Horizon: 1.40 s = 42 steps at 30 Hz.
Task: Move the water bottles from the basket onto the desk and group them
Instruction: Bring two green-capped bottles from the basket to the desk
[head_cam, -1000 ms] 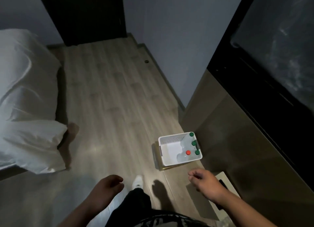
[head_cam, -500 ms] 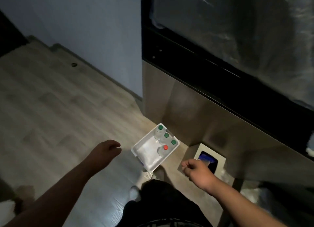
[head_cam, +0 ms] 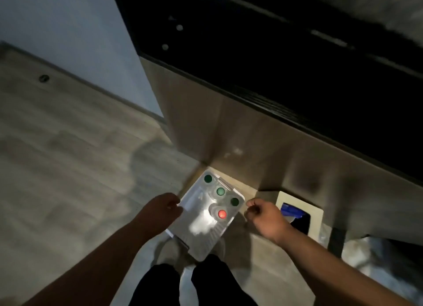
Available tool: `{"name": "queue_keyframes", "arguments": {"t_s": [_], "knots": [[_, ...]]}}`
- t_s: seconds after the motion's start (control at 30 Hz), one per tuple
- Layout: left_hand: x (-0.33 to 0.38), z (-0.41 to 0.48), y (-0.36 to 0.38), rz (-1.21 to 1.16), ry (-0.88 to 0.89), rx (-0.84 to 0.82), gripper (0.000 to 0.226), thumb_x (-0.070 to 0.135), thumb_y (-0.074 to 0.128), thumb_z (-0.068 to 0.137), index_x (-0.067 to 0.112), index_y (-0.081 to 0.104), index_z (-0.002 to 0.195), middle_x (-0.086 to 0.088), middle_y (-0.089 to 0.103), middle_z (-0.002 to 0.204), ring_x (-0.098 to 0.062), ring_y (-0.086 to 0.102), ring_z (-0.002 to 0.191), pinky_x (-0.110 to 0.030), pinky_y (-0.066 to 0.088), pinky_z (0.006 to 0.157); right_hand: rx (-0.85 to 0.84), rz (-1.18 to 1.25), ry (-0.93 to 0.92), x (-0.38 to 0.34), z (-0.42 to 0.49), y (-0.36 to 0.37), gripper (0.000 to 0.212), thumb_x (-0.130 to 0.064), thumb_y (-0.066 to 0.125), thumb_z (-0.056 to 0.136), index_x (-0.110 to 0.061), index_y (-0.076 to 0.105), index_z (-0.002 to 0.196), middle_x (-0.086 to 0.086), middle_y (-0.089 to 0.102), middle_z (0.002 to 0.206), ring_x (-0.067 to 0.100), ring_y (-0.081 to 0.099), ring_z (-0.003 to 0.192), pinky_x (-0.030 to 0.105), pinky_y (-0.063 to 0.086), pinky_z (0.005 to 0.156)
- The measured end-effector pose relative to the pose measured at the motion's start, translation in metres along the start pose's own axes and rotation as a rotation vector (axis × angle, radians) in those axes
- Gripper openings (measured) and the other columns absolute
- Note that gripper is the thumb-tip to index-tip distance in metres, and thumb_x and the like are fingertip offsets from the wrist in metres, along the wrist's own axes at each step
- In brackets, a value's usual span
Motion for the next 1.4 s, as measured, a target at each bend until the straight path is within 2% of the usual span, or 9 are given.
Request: {"name": "queue_keyframes", "arguments": {"t_s": [0.17,0.3,0.4,0.73,0.87,1.0,1.13,1.27,1.4], "knots": [[-0.008,0.114,0.034,0.150,0.086,-0.047,0.027,0.023,0.064,0.085,0.009,0.064,0.109,-0.008,0.068,0.109,-0.024,0.064,0.101,-0.035,0.050,0.089,0.005,-0.051,-0.052,0.005,0.100,0.048,0.015,-0.016,0.063,0.080,-0.030,0.059,0.081,-0.002,0.068,0.089,0.021,0.065,0.087,0.026,0.049,0.078],[-0.011,0.184,0.069,0.221,0.209,-0.084,0.043,0.025,0.063,0.087,0.020,0.055,0.129,-0.003,0.063,0.126,-0.021,0.060,0.112,-0.028,0.046,0.089,0.018,-0.182,-0.090,0.015,0.159,0.088,0.038,-0.022,0.062,0.082,-0.026,0.060,0.120,-0.001,0.066,0.111,0.023,0.064,0.104,0.026,0.049,0.090],[-0.016,0.226,0.097,0.292,0.306,-0.105,0.062,0.029,0.064,0.087,0.027,0.039,0.143,-0.001,0.052,0.141,-0.021,0.052,0.125,-0.033,0.042,0.101,-0.015,-0.392,-0.120,0.024,0.192,0.121,0.060,-0.032,0.064,0.083,-0.025,0.045,0.140,0.002,0.046,0.138,0.025,0.056,0.118,0.030,0.047,0.100],[-0.020,0.271,0.153,0.815,0.493,-0.140,0.058,0.038,0.065,0.084,0.027,0.036,0.133,-0.007,0.052,0.130,-0.032,0.057,0.115,-0.042,0.049,0.093,0.178,-0.354,0.022,0.038,0.210,0.138,0.042,-0.011,0.062,0.086,-0.014,0.048,0.126,0.010,0.048,0.127,0.031,0.059,0.109,0.035,0.048,0.091],[0.004,0.257,0.140,0.772,0.547,-0.073,0.037,0.032,0.058,0.086,0.026,0.044,0.120,-0.005,0.056,0.122,-0.031,0.059,0.110,-0.038,0.048,0.089,0.208,-0.263,0.021,0.030,0.188,0.131,0.041,-0.009,0.064,0.085,-0.014,0.051,0.123,0.010,0.052,0.123,0.030,0.058,0.110,0.035,0.049,0.096],[0.011,0.210,0.100,0.583,0.517,0.002,0.033,0.035,0.065,0.083,0.021,0.051,0.110,-0.005,0.059,0.113,-0.029,0.061,0.104,-0.035,0.047,0.086,0.280,-0.128,0.019,0.020,0.143,0.106,0.024,-0.014,0.066,0.081,-0.015,0.058,0.103,0.007,0.053,0.109,0.028,0.061,0.094,0.032,0.056,0.078],[0.030,0.143,0.045,0.346,0.466,0.087,0.024,0.034,0.070,0.080,0.022,0.054,0.092,0.006,0.054,0.091,-0.018,0.056,0.082,-0.025,0.037,0.068,0.369,0.027,0.004,0.000,0.074,0.070,0.015,-0.011,0.066,0.072,-0.021,0.057,0.078,0.003,0.061,0.089,0.022,0.066,0.081,0.021,0.047,0.066],[0.063,0.056,-0.001,0.259,0.476,0.112,0.025,0.033,0.074,0.077,0.024,0.058,0.094,0.011,0.054,0.090,-0.011,0.051,0.079,-0.013,0.031,0.060,0.474,0.116,-0.041,-0.029,-0.019,0.027,0.016,-0.012,0.069,0.078,-0.023,0.059,0.083,-0.001,0.056,0.090,0.011,0.055,0.078,0.004,0.036,0.066],[0.099,-0.028,-0.037,0.292,0.546,0.124,0.026,0.034,0.077,0.073,0.027,0.059,0.092,0.014,0.053,0.084,-0.010,0.050,0.077,-0.016,0.033,0.063,0.578,0.237,-0.042,-0.052,-0.121,-0.011,0.028,-0.023,0.079,0.073,-0.030,0.053,0.080,-0.011,0.051,0.085,0.004,0.049,0.075,0.008,0.037,0.065]]}}
Point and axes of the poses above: each hand's wrist, its own z-axis towards the middle knuckle, its own y-axis out of the palm, x = y × z, the point moved 9 cm from there along z, towards the middle knuckle
